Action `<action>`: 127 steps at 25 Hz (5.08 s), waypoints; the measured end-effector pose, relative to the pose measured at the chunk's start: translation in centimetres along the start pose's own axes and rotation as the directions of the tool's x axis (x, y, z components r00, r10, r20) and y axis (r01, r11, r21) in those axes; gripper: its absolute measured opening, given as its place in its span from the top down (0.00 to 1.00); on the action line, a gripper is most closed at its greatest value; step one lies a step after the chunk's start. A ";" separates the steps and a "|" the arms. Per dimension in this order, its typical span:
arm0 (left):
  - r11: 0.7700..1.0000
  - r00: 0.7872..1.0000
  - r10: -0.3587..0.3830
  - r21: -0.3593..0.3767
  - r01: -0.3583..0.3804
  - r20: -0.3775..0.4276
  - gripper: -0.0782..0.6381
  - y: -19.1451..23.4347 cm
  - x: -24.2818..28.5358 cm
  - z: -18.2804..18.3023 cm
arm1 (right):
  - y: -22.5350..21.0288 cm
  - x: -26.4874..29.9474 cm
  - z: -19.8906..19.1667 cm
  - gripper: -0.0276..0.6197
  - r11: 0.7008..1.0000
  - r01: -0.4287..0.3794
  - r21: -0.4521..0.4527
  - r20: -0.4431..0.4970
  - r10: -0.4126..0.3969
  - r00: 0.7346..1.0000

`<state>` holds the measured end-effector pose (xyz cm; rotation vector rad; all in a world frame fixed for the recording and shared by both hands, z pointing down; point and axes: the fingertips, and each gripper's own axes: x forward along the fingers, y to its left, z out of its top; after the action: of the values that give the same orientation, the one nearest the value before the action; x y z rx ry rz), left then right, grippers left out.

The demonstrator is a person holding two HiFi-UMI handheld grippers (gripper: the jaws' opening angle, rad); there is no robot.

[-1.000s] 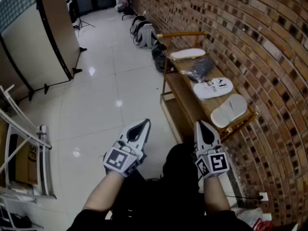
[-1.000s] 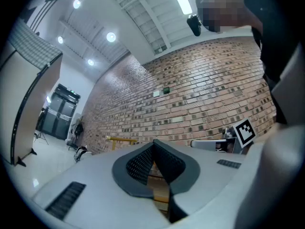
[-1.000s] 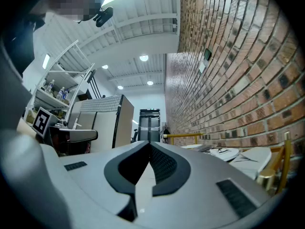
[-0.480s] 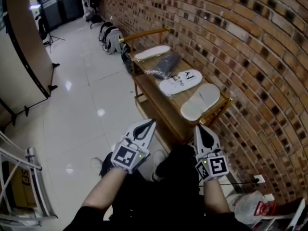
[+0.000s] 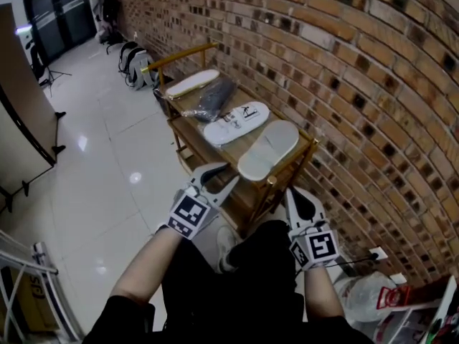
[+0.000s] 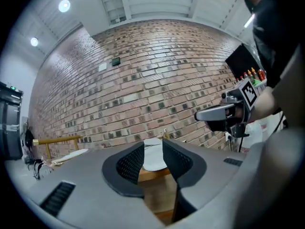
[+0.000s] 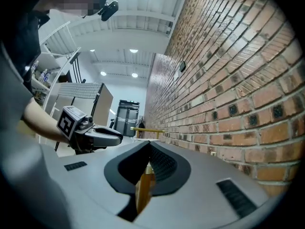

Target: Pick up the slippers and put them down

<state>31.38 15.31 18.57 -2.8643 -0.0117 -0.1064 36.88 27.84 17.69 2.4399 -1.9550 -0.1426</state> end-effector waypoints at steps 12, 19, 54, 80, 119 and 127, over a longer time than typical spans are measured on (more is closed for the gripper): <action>0.979 0.977 -0.138 -0.174 0.109 -0.164 0.66 0.9 8.4 0.3 | -3.5 0.1 -0.5 0.94 0.999 0.034 0.004 -0.047 -0.033 0.998; 0.953 0.938 -0.163 -0.295 0.070 -0.304 0.59 1.0 14.3 -1.5 | -6.1 0.8 -0.6 0.94 0.997 0.068 0.027 -0.075 -0.065 0.995; 0.921 0.785 -0.372 -0.302 0.247 -0.495 0.86 -0.4 21.4 -3.6 | -8.1 5.6 -1.3 0.94 0.996 0.087 0.033 -0.128 -0.082 0.988; 0.985 0.933 -0.031 -0.170 -0.032 -0.360 0.87 7.9 9.0 5.0 | 0.7 8.0 6.4 0.94 0.996 -0.071 -0.048 0.024 0.072 0.997; 0.533 0.572 0.613 -0.249 -0.809 -0.545 0.87 23.9 -36.1 -15.3 | 38.5 24.8 0.2 0.94 0.769 -0.639 -0.028 -0.092 0.634 0.767; 0.465 0.528 0.604 -0.273 -0.842 -0.597 0.87 25.0 -36.7 -24.1 | 39.0 28.2 -8.1 0.94 0.781 -0.623 0.035 -0.228 0.614 0.756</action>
<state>-6.52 -15.22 32.19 -2.9551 1.6227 -0.6372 5.63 -8.60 26.54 1.5564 -2.4733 0.1026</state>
